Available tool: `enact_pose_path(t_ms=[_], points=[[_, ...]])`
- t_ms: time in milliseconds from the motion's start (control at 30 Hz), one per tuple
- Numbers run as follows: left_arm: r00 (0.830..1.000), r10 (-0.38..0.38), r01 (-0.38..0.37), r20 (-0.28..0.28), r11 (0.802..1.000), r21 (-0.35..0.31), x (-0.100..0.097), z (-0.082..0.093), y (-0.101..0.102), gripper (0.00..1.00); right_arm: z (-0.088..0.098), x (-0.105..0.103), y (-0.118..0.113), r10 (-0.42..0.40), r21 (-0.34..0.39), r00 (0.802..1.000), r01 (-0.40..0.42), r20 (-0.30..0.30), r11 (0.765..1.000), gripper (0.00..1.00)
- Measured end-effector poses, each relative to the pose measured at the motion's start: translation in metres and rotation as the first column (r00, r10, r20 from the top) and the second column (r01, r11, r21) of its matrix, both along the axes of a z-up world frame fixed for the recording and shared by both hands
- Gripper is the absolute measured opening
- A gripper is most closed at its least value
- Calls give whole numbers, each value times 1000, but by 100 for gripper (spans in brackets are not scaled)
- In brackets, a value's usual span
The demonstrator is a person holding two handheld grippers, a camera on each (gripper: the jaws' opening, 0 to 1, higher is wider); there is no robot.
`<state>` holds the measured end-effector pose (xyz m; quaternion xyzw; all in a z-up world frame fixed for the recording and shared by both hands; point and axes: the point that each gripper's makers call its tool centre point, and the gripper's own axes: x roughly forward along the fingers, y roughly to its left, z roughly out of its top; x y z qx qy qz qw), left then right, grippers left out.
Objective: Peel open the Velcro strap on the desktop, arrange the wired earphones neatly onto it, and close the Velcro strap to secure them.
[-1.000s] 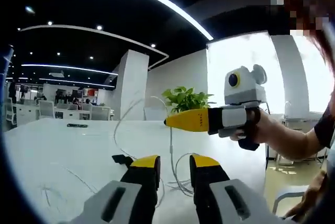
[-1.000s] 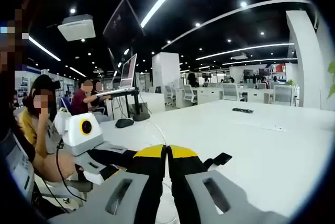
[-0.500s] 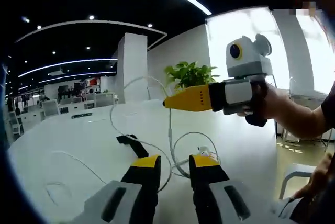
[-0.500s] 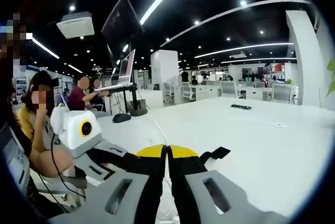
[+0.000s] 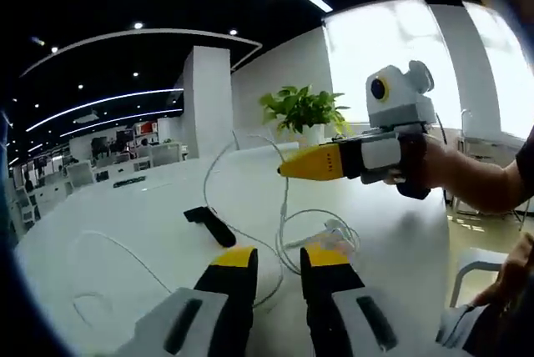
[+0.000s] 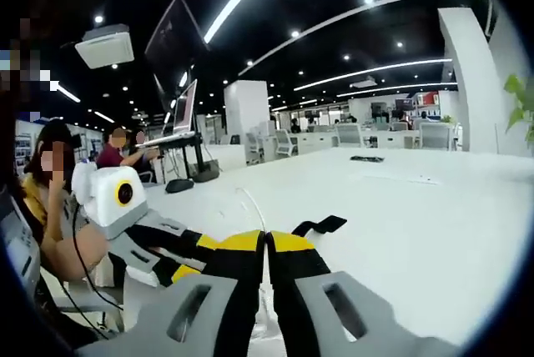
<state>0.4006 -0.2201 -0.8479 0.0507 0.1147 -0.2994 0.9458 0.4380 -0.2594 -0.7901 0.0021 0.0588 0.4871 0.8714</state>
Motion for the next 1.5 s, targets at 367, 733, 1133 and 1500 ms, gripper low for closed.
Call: enact_pose_path(t_ms=[367, 733, 1133, 1500], points=[[999, -35, 36, 8, 997, -64, -4, 13, -14, 27, 12, 5, -19, -45, 171, 997, 56, -68, 984, 5], [997, -27, 27, -73, 1000, -5, -8, 8, -15, 27, 22, -6, -20, -72, 174, 997, 70, 3, 982, 5], [956, -154, 88, -251, 963, -253, -34, 7, -13, 26, 30, -9, -18, -55, 237, 998, 52, 6, 970, 5], [934, -187, 81, -304, 941, -328, -22, -3, -31, 26, 29, -12, -16, -43, 266, 999, 42, -2, 963, 5]])
